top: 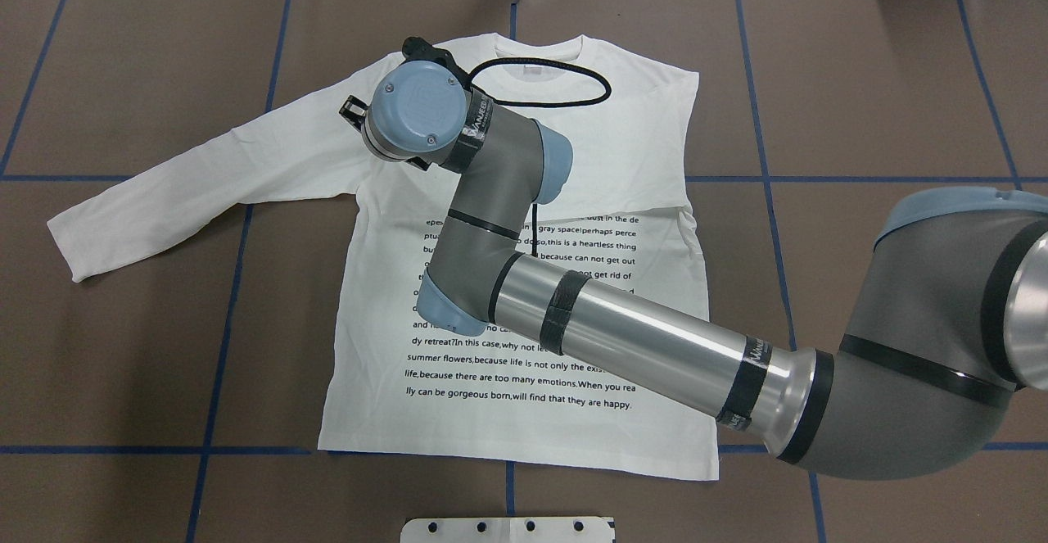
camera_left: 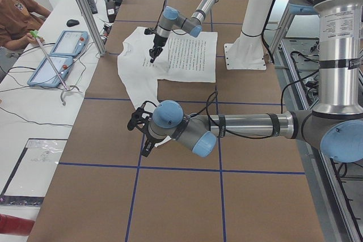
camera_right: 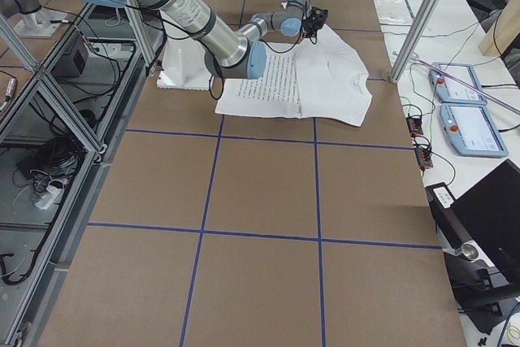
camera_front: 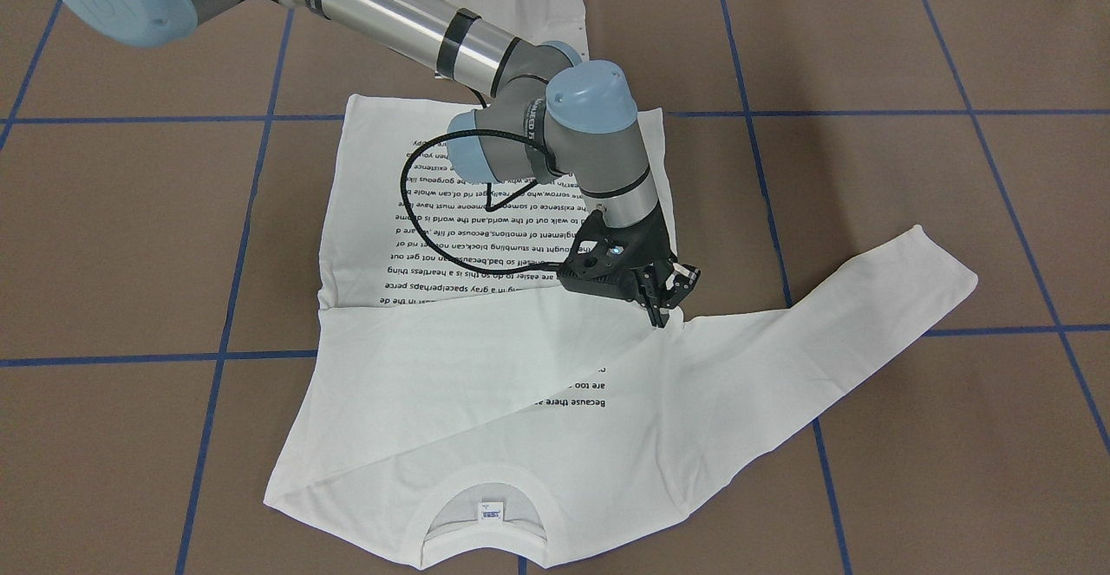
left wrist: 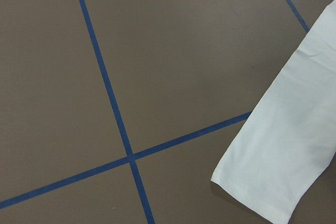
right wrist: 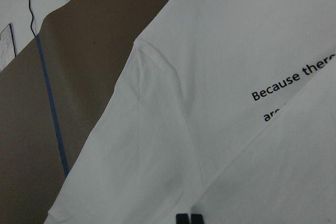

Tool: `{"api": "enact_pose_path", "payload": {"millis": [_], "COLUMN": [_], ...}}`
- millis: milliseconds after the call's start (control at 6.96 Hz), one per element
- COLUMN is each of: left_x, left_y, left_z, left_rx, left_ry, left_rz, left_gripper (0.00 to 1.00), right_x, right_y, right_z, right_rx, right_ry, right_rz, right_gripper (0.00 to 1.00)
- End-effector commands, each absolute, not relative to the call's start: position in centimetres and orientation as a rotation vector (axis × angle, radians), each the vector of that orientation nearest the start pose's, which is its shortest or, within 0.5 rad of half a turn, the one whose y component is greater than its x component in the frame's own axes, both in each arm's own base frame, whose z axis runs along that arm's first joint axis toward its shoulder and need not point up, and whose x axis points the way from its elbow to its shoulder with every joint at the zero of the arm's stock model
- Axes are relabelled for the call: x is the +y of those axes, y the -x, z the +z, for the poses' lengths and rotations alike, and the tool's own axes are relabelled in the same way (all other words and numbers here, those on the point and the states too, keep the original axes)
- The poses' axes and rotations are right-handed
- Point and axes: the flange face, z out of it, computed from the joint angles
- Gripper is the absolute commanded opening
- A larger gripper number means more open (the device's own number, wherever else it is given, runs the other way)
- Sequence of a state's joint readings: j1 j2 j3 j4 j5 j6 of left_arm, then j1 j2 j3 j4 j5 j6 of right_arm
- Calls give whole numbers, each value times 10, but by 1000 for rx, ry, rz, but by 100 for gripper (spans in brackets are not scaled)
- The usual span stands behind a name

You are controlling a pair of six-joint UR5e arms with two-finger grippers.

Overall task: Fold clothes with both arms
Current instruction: 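Grasp the sleeve with the right gripper and fold it across the shirt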

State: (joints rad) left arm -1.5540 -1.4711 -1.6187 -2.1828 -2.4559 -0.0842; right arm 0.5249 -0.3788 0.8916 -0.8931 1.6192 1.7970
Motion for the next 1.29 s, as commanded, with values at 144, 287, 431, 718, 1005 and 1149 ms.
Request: {"api": "enact_pose_path", "payload": {"millis": [144,287,431,718,1005,1149], "left_x": [-468,-468,-466,-470,-514,-535], "left_y": [48,44,39,-15,-46,-68], "left_z": [601,599,596,593,612,625], "left_rx": [888,904,976,1004,994,966], "left_ry": [-485,-487,-458,-351,-286,-256], "left_rz": [186,199,191,63,-63,-69], "left_gripper": [100,100,100,100,94,94], "right_x": [-547,-547,-548,-554,-545,-534], "right_y": [683,683,681,671,619,579], "right_z": [49,47,39,30,58,98], "right_rx": [-1240,-1241,-1258,-1272,-1282,-1291], "right_ry": [-143,-144,-118,-110,-74,-38], "right_rz": [683,683,730,769,778,756], "right_gripper": [88,99,99,99,99,99]}}
